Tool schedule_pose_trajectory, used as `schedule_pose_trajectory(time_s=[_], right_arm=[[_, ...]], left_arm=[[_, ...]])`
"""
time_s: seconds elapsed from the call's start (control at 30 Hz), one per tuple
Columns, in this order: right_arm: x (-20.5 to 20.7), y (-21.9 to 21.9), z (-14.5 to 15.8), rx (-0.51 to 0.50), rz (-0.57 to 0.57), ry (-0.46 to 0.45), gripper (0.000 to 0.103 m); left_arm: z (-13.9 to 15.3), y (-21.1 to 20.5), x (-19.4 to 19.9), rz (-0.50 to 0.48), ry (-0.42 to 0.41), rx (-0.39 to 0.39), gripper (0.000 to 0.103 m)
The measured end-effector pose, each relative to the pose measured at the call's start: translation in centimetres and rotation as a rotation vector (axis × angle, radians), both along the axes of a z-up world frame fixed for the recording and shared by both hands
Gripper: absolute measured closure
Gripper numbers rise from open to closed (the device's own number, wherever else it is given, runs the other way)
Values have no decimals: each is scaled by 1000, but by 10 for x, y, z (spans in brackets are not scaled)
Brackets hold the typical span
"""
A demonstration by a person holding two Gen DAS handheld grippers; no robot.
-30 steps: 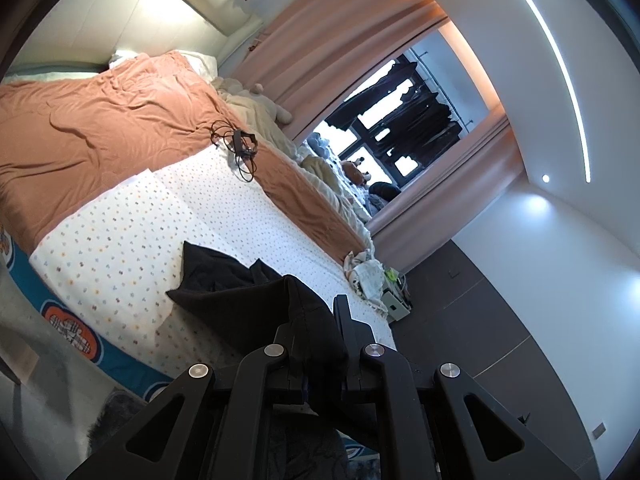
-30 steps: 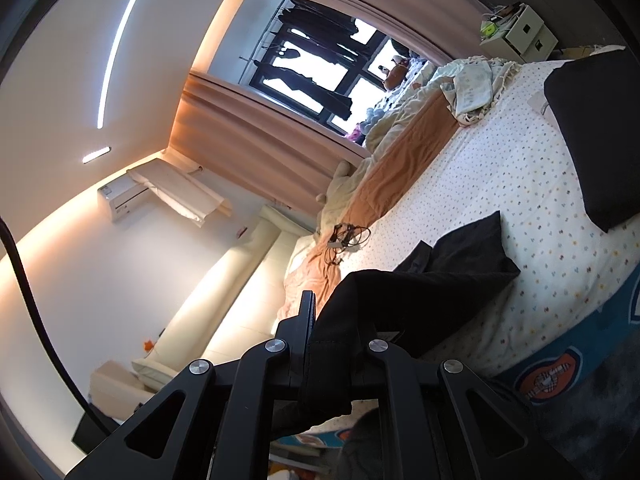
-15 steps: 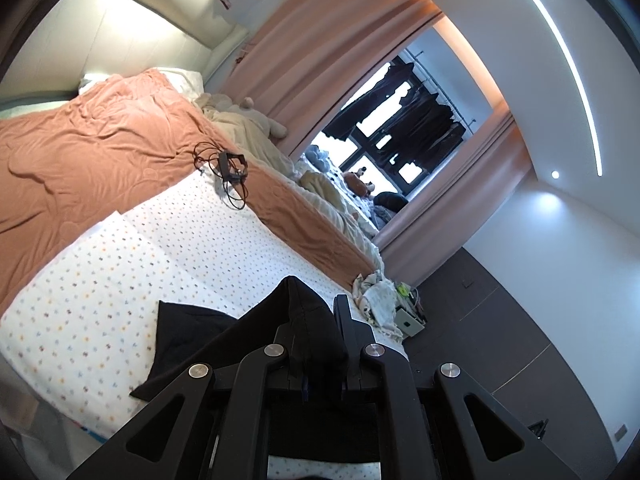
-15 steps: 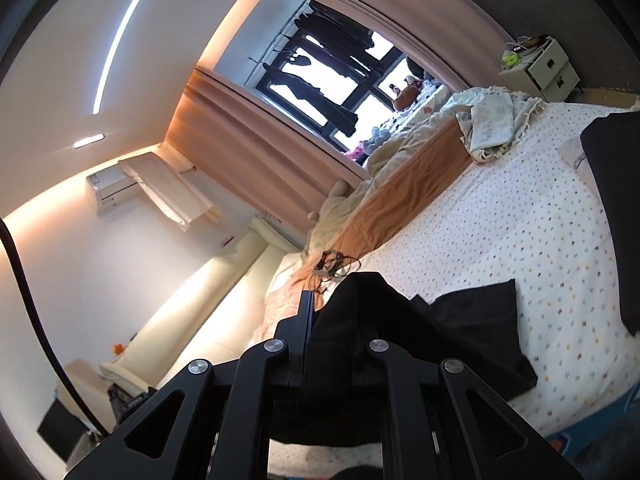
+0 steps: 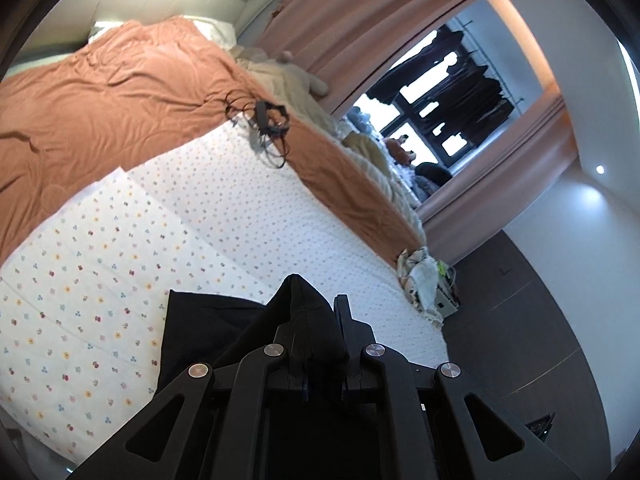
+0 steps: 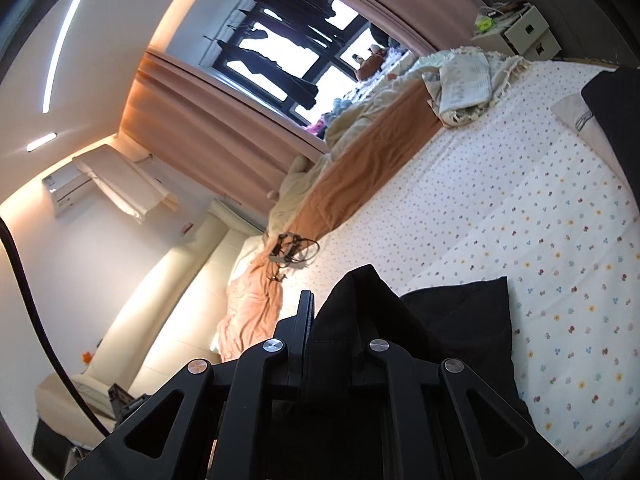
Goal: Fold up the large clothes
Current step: 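Lift the hem with both grippers and fold it over toward the collar, then open both grippers to release the folded hem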
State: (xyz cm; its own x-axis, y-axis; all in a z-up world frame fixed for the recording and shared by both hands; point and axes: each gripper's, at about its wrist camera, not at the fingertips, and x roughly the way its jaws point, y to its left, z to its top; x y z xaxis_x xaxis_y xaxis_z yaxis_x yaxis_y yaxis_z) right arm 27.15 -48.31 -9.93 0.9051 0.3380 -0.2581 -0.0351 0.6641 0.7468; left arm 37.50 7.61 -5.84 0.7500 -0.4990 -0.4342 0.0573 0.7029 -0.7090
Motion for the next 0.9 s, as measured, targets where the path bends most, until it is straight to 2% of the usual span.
schedule_pose_trajectory(time_s=[0.33,0.63,0.7,0.8,0.83,0.87,0.9], right_arm=[[63,-8,-51,3,1,116,91],[119,-15,-63,-15,6,162,90],[133,-16,-67,-34,-5,197,90],[149,-20,-80,-22,-16,274,69],[150,-21,-83,-19,-25,285,53],[149,-22,-83,-21,-34,280,43],[145,-23,-82,-24,-45,270,41]], left_arm=[[-68,-7,64,2,127,17,93],[-86,-19,120,8,167,48,92],[-93,-21,133,12,201,51,90],[-105,-24,146,12,271,55,75],[-108,-24,146,7,275,49,63],[-108,-23,144,9,270,46,55],[-106,-20,141,17,258,45,38]])
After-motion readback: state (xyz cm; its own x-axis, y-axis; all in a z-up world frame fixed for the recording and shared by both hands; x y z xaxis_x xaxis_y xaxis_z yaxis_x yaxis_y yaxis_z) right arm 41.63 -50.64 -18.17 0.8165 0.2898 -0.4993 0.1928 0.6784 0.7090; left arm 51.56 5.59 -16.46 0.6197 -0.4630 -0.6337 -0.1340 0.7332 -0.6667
